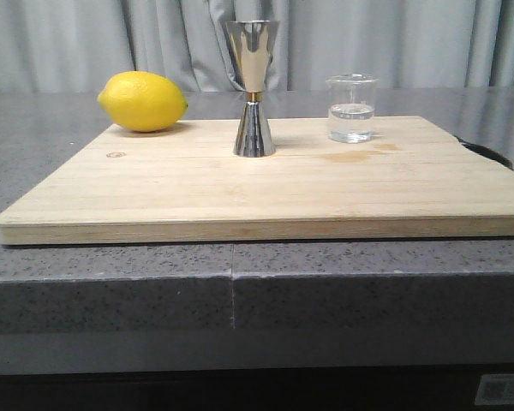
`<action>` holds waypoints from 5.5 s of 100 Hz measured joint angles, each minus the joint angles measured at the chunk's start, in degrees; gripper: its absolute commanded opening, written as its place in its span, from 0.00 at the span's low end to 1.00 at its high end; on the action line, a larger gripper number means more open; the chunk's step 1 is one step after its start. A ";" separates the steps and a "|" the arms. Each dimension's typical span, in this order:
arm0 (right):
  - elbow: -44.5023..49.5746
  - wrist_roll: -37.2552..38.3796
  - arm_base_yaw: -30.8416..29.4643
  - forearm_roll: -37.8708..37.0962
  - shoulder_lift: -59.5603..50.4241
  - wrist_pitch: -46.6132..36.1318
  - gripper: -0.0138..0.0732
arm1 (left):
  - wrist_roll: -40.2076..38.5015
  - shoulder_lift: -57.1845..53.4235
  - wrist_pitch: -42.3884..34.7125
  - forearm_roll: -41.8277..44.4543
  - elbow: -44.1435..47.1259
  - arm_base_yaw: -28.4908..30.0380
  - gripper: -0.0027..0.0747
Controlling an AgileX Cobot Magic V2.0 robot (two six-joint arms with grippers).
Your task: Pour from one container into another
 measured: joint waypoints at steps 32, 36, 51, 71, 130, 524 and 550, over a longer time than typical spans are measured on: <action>0.00 0.00 0.00 0.00 0.00 0.00 0.08 | 0.00 0.00 0.00 0.00 0.00 0.00 0.01; 0.00 0.00 0.00 0.00 0.00 0.00 0.08 | 0.00 0.00 0.00 0.00 0.00 0.00 0.01; 0.00 0.00 0.00 0.00 0.00 0.00 0.08 | 0.00 0.00 0.00 0.00 0.00 0.00 0.01; 0.00 0.00 0.00 0.00 0.00 0.00 0.08 | 0.00 0.00 0.00 0.00 0.00 0.00 0.01; 0.00 0.00 0.00 0.00 0.00 0.00 0.08 | 0.00 0.00 0.00 0.00 0.00 0.00 0.01; -72.46 -0.26 0.00 -1.72 69.83 39.69 0.08 | 70.25 75.06 37.57 -57.98 -75.79 0.00 0.01; -72.46 -1.54 0.00 -2.62 69.83 43.38 0.08 | 89.36 85.47 57.86 -70.18 -75.90 0.27 0.01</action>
